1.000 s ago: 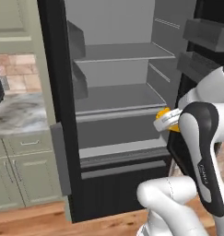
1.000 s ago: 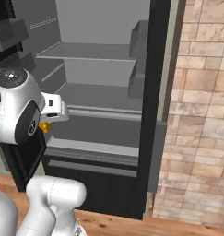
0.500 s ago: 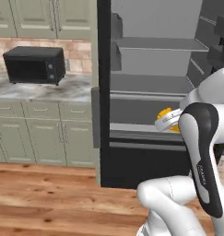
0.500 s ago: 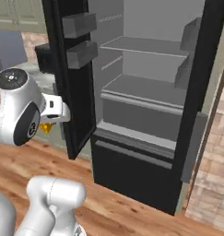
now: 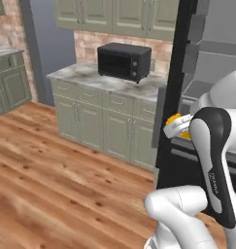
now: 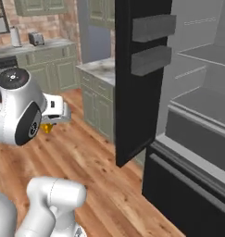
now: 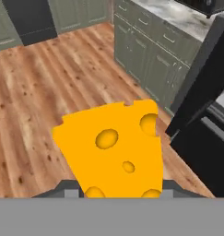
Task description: Take the cheese, fish, and lime from the fridge and place them on the plate on the dining counter to create an appetizer plate.
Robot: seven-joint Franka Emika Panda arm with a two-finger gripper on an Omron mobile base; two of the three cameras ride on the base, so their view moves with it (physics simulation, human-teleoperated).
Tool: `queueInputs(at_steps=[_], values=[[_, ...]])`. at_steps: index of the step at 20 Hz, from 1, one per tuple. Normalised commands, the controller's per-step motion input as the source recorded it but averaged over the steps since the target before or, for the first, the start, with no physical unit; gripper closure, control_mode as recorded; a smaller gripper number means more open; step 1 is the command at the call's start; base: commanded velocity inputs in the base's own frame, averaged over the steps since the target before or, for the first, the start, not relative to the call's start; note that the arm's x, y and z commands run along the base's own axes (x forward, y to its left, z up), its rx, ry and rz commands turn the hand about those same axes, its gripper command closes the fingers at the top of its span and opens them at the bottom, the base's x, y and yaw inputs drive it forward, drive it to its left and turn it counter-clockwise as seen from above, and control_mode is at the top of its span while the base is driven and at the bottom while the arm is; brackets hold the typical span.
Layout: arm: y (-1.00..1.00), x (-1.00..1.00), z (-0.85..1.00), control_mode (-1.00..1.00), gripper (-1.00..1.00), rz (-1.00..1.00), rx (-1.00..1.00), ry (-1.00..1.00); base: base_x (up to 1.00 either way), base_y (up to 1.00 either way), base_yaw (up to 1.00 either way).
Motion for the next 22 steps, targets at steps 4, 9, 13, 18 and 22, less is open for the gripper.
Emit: queueInputs(at_steps=[4,9,13,18,22], values=[[0.0,0.0,0.0,1.0,1.0,0.0,0.0,0.0,0.86,0.45,0.54],[0.0,0.0,0.0,1.0,1.0,0.0,0.0,0.0,1.0,0.6,0.41],[0.0,0.0,0.0,1.0,1.0,0.0,0.0,0.0,1.0,0.74,0.27],[0.0,0.0,0.0,1.0,1.0,0.0,0.0,0.0,1.0,0.84,0.19],[0.0,0.0,0.0,1.0,1.0,0.0,0.0,0.0,1.0,0.62,0.32]])
